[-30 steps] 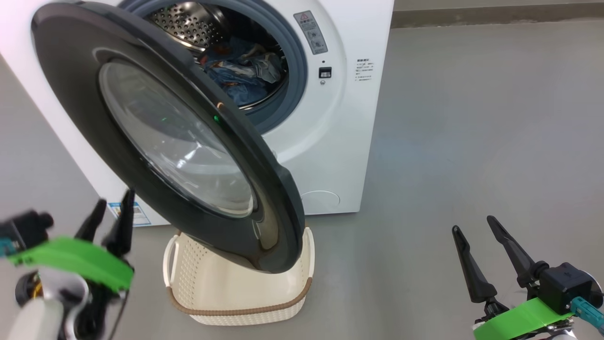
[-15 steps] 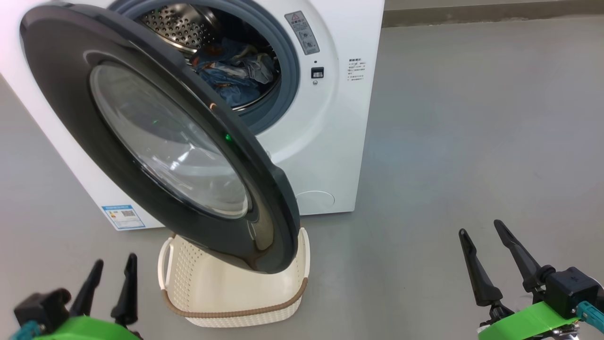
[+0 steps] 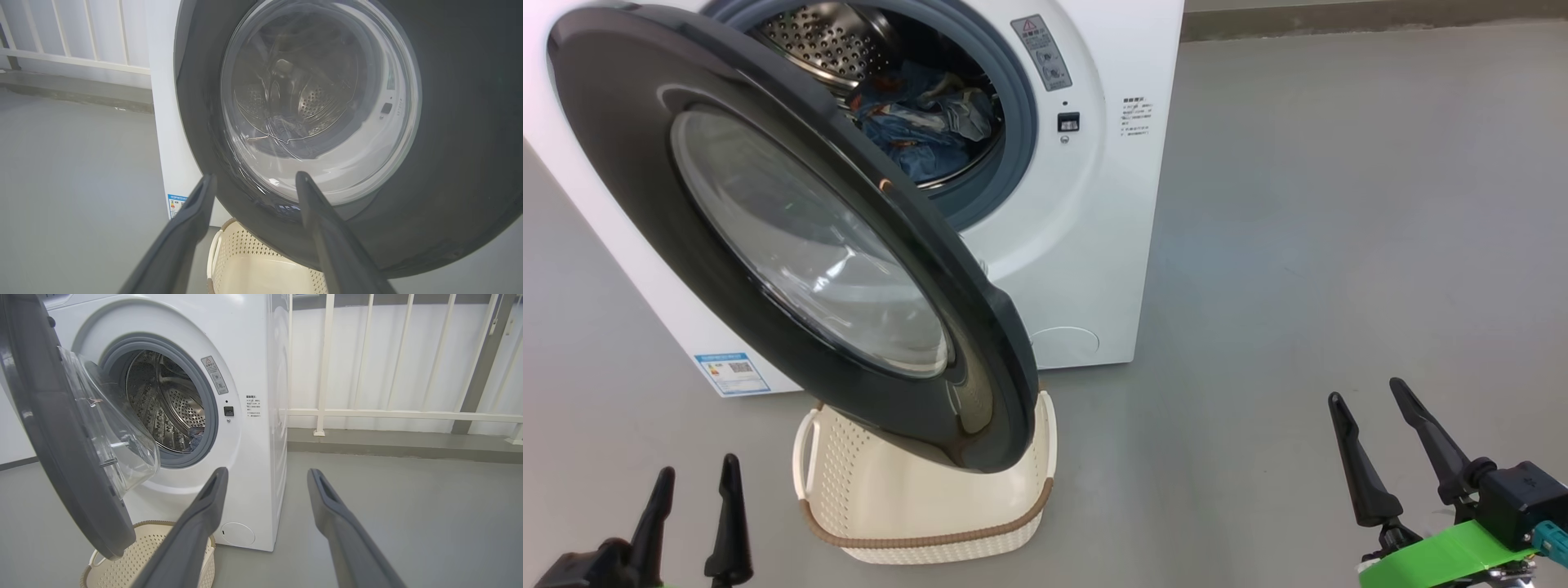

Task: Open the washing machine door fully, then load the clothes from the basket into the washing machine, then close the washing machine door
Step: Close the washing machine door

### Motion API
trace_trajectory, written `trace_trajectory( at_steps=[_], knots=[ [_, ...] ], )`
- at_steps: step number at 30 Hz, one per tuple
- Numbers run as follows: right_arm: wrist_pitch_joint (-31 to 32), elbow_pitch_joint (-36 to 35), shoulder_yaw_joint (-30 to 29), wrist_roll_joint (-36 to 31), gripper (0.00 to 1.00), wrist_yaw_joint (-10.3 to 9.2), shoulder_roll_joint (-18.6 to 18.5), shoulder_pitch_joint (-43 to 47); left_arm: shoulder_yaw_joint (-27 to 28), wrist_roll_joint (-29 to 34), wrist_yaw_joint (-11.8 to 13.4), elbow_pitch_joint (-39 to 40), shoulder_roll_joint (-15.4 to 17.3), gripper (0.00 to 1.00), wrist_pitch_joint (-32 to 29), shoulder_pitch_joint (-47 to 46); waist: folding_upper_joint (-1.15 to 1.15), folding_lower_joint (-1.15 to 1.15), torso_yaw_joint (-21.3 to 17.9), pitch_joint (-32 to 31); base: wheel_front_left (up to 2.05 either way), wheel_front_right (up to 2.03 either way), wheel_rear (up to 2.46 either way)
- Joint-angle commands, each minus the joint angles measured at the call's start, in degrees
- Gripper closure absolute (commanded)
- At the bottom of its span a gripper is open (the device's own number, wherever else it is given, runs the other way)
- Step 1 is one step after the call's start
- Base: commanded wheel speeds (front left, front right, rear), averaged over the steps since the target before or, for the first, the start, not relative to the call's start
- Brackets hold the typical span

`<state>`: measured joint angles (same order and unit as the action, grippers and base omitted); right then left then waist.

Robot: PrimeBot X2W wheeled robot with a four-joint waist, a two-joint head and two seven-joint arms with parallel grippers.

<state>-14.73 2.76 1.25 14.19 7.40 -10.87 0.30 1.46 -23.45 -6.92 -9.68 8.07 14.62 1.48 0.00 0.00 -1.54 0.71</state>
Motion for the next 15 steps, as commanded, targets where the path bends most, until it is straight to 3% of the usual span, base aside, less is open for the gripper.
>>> trace_trajectory(
  at_steps=[1, 15],
  knots=[
    [-0.3, -1.5, 1.0, -0.3, 0.0, 0.09, -0.6, 0.0, 2.4, 1.0, -0.3, 2.1, 0.8, 0.0, 0.4, -1.0, 0.0, 0.0, 0.0, 0.0, 0.0, 0.0, 0.0],
    [-0.3, -1.6, -0.6, -0.4, 0.0, 0.09, 0.0, 1.1, 2.8, 2.4, -0.6, 7.0, -1.3, 0.0, 0.4, 2.1, 0.0, 0.0, 0.3, 0.0, 0.0, 0.0, 0.0]
  ],
)
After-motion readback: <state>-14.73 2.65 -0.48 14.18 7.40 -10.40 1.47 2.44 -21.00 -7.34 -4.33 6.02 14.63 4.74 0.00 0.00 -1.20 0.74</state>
